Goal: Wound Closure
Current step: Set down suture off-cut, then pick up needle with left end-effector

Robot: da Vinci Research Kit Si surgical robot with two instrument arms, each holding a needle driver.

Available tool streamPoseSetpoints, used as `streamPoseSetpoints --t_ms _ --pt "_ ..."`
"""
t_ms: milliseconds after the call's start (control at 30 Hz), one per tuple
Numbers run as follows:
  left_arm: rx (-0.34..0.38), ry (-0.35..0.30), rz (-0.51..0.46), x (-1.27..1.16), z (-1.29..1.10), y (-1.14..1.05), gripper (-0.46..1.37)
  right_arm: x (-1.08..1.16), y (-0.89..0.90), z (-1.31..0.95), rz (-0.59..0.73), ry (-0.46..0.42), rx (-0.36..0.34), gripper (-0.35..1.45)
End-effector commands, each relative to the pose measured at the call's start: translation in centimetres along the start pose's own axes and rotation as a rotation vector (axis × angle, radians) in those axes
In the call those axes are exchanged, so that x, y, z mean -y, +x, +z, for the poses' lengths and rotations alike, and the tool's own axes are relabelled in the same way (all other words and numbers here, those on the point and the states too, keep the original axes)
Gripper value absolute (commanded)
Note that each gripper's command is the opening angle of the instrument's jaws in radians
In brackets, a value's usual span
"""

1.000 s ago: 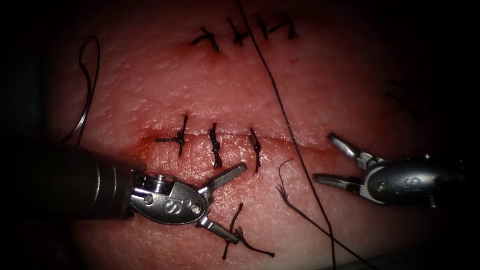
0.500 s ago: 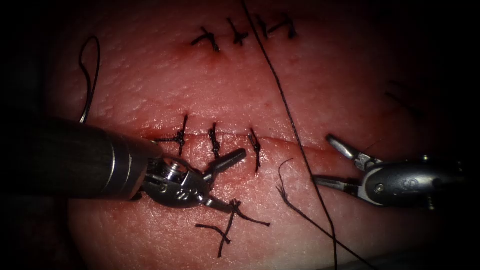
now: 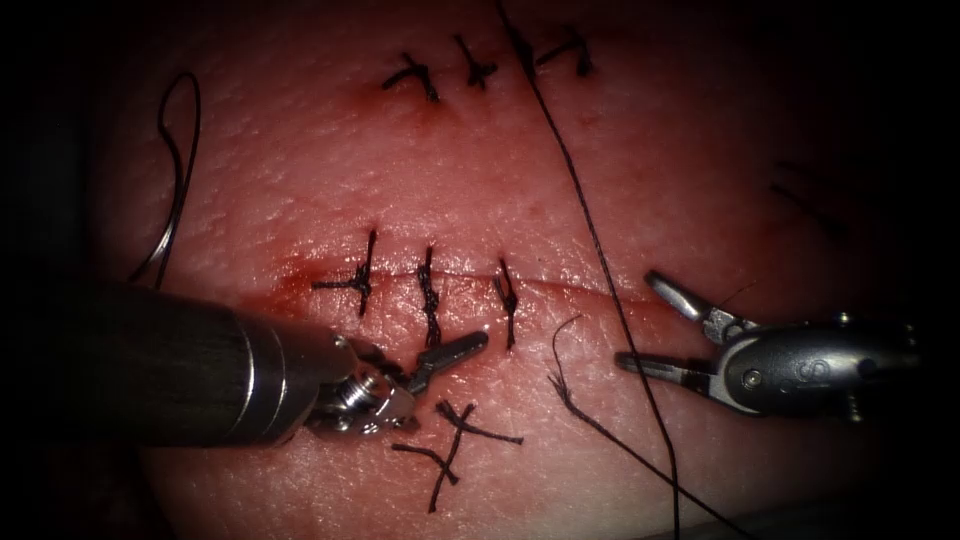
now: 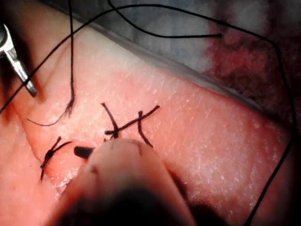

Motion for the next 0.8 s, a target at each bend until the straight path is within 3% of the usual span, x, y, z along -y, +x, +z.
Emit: streamPoseSetpoints --t_ms 33,267,600,800 --pt "-0.009 -0.003 0.005 -0.03 -0.05 -0.02 1.06 -0.01 0.00 0.00 0.000 0.006 0.000 1.14" --pt "-0.075 0.021 -0.095 -0.08 -0.41 -0.20 1.22 -0.05 -0.02 -0.02 0.001 0.011 -0.001 1.11" --pt "-0.251 0.159 -0.440 0.17 -0.81 -0.29 1.02 -0.28 0.01 -0.22 -0.022 0.010 0.039 1.05" --pt "-0.347 0.176 -0.581 0.26 -1.00 -0.19 1.00 -0.42 0.10 -0.34 -0.028 -0.004 0.090 1.04"
